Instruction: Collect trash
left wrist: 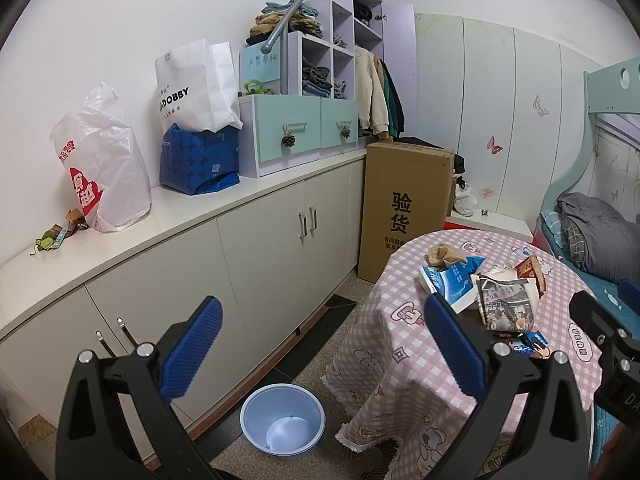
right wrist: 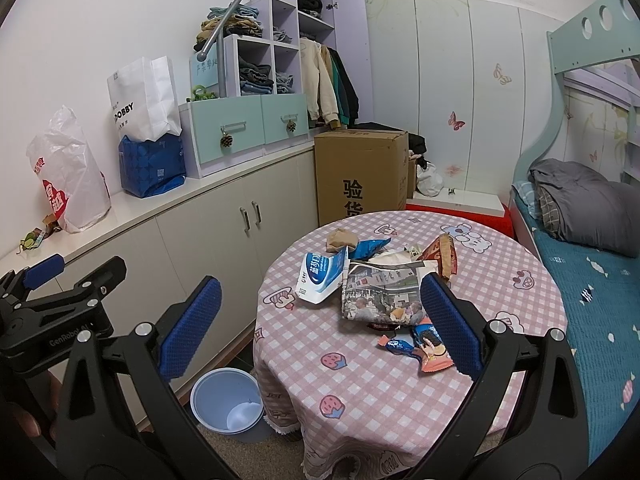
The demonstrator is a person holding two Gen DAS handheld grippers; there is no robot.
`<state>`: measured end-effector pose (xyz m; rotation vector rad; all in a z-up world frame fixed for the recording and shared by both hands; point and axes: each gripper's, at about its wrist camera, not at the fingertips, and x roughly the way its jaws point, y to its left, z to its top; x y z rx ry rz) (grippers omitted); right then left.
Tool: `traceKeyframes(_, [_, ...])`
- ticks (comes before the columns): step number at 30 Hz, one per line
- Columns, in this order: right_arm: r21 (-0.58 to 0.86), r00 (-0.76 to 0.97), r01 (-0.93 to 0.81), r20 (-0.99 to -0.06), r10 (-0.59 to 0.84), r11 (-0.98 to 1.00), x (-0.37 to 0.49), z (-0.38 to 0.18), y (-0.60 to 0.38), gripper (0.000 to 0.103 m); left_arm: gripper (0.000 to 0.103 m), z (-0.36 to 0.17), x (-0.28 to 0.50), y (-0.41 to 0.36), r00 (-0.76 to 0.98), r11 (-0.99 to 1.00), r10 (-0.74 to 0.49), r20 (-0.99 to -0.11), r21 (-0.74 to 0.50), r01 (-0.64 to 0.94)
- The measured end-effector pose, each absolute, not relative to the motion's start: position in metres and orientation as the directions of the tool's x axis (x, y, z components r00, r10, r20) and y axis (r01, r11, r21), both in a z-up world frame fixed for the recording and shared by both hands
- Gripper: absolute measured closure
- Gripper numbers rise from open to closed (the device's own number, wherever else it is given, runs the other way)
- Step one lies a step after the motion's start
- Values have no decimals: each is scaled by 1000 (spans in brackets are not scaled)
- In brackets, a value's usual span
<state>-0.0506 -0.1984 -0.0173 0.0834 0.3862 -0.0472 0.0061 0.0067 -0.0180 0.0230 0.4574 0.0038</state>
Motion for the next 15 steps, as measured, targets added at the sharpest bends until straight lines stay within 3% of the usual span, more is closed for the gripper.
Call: traceKeyframes(15, [71,925,63,-379,-31,995,-50,-17,-198,6,4,-18,6,8,897,1000,6,-443,21,4])
